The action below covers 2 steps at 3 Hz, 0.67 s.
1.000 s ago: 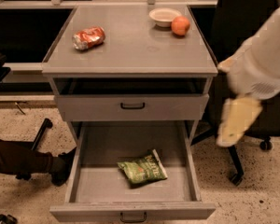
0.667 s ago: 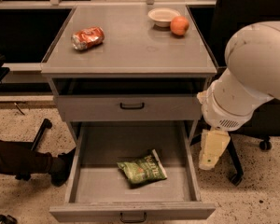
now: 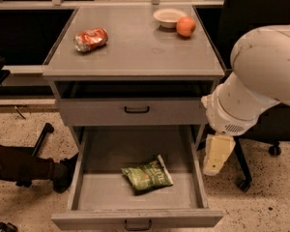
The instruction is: Pick green jalapeno chip bag from middle drawer and place on counter
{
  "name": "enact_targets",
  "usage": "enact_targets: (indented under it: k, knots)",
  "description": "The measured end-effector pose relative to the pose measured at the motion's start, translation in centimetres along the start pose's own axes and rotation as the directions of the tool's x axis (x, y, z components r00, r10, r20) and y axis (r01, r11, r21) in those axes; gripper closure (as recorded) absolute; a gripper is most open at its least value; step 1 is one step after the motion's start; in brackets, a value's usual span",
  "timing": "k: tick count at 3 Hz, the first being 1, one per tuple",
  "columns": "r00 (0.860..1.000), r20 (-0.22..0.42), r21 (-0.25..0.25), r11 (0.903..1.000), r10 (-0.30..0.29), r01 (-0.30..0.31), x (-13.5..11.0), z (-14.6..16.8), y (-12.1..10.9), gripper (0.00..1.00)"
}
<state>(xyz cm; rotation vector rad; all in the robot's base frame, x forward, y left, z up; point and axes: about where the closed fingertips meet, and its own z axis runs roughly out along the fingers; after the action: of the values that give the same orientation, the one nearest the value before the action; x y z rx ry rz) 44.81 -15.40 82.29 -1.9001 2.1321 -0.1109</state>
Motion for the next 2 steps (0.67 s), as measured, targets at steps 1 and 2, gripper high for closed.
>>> enact_targets:
  k: [1,2]
  knots:
    - [0.998,0.063,-0.028,0.9994,-0.017,0.018,-1.8,4.5,-0.6,0.00]
    - [0.986,0.164,-0.061,0.9980,-0.006,0.016,-3.9,11.1,-1.4,0.00]
